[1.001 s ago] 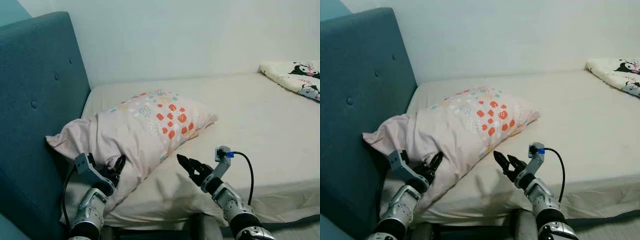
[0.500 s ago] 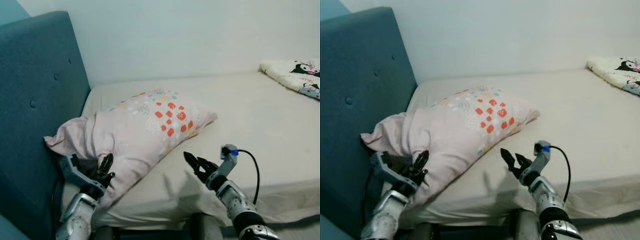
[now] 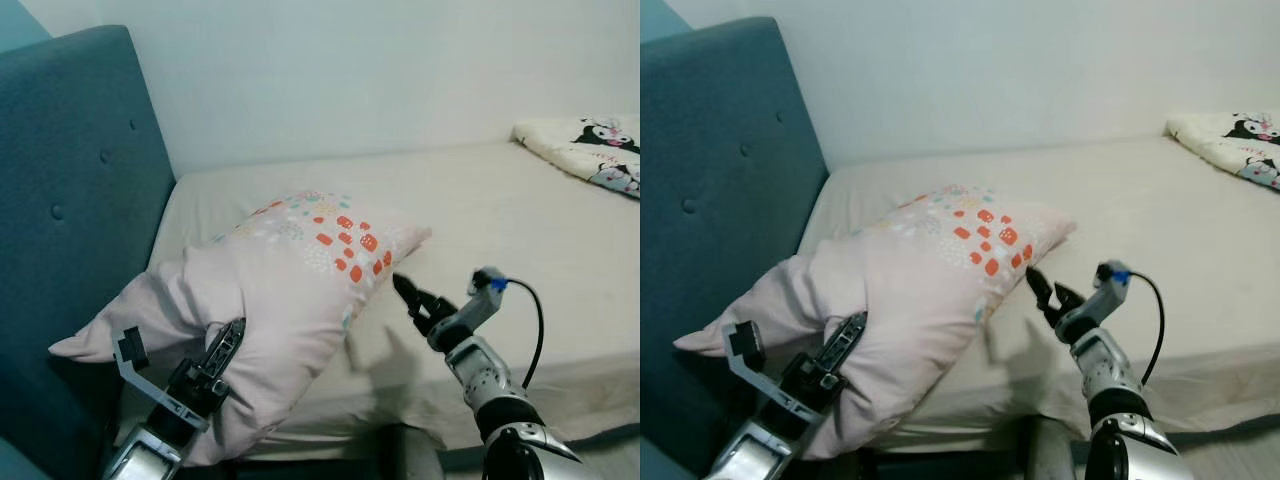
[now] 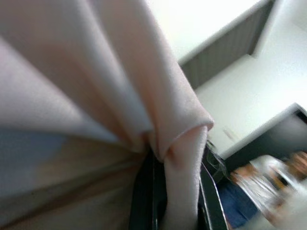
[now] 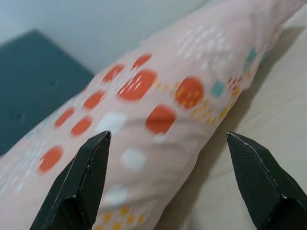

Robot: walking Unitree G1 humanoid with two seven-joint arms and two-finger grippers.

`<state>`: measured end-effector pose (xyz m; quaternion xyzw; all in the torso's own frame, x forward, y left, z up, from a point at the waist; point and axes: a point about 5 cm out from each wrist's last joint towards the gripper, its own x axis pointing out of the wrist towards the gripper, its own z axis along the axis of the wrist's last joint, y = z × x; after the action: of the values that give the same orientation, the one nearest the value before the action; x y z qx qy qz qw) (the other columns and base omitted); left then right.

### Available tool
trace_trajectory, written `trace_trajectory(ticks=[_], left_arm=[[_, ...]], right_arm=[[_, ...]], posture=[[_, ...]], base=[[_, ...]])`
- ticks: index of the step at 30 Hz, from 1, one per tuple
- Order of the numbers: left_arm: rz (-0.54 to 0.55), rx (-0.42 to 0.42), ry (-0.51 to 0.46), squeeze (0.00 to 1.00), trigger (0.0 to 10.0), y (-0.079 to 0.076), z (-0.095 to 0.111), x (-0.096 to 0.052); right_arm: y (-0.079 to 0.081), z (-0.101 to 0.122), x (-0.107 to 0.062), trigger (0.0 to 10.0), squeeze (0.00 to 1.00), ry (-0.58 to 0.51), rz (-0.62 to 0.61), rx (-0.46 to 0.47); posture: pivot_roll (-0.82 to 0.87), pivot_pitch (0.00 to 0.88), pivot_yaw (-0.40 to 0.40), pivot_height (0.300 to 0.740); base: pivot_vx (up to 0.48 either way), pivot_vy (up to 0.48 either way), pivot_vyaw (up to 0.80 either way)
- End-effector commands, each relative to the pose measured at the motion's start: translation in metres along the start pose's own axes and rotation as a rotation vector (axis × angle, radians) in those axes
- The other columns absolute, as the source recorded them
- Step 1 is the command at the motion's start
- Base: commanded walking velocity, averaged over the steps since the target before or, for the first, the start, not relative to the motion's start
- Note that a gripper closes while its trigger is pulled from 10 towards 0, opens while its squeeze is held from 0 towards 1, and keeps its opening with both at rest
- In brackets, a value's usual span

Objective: Clean up the room

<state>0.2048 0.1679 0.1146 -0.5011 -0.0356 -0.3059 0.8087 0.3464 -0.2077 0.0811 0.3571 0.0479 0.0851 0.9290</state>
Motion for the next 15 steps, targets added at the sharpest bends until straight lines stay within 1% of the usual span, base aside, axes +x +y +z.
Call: trace_trajectory(ticks=[1, 4, 6, 7, 8, 10, 12, 13, 14, 15], left_arm=[[-0.121, -0.016, 0.003, 0.0, 0.0, -0.016, 0.006, 0.001], [-0.181, -0.053, 0.044, 0.0, 0.0, -0.026, 0.006, -0.006], [-0.202, -0.065, 0.08, 0.0, 0.0, -0.031, 0.003, -0.009], [-0.202, -0.065, 0.08, 0.0, 0.0, -0.031, 0.003, -0.009], [-0.203, -0.079, 0.094, 0.0, 0.0, -0.032, 0.001, -0.012], [-0.203, -0.079, 0.094, 0.0, 0.0, -0.032, 0.001, -0.012], [-0.187, -0.086, 0.103, 0.0, 0.0, -0.03, -0.002, -0.012], [-0.181, -0.089, 0.102, 0.0, 0.0, -0.028, -0.003, -0.012], [-0.181, -0.089, 0.102, 0.0, 0.0, -0.028, -0.003, -0.012], [-0.176, -0.095, 0.102, 0.0, 0.0, -0.028, -0.004, -0.011]], right_arm=[[0.0, 0.0, 0.002, 10.0, 0.0, -0.012, -0.024, 0.046], [-0.004, 0.006, 0.003, 10.0, 0.0, -0.044, -0.093, 0.086], [-0.008, 0.006, 0.002, 10.0, 0.0, -0.044, -0.149, 0.088], [-0.008, 0.006, 0.002, 10.0, 0.0, -0.044, -0.149, 0.088], [-0.01, 0.005, 0.001, 10.0, 0.0, -0.052, -0.181, 0.114], [-0.01, 0.005, 0.001, 10.0, 0.0, -0.052, -0.181, 0.114], [-0.015, 0.003, -0.002, 10.0, 0.0, -0.047, -0.22, 0.155], [-0.019, -0.001, -0.004, 10.0, 0.0, -0.036, -0.245, 0.191], [-0.019, -0.001, -0.004, 10.0, 0.0, -0.036, -0.245, 0.191], [-0.022, -0.004, -0.006, 10.0, 0.0, -0.024, -0.264, 0.229]], posture=[[0.12, 0.0, -0.025, 0.497], [0.12, 0.0, -0.024, 0.497], [0.13, 0.0, -0.023, 0.497], [0.13, 0.0, -0.023, 0.497], [0.12, 0.0, -0.023, 0.497], [0.12, 0.0, -0.023, 0.497], [0.12, 0.0, -0.02, 0.497], [0.13, 0.0, -0.02, 0.497], [0.13, 0.0, -0.02, 0.497], [0.13, 0.0, -0.02, 0.497]], base=[[0.0, 0.0, 0.0], [0.0, 0.0, 0.0], [0.0, 0.0, 0.0], [0.0, 0.0, 0.0], [0.0, 0.0, 0.0], [0.0, 0.0, 0.0], [0.0, 0.0, 0.0], [0.0, 0.0, 0.0], [0.0, 0.0, 0.0], [0.0, 0.0, 0.0]])
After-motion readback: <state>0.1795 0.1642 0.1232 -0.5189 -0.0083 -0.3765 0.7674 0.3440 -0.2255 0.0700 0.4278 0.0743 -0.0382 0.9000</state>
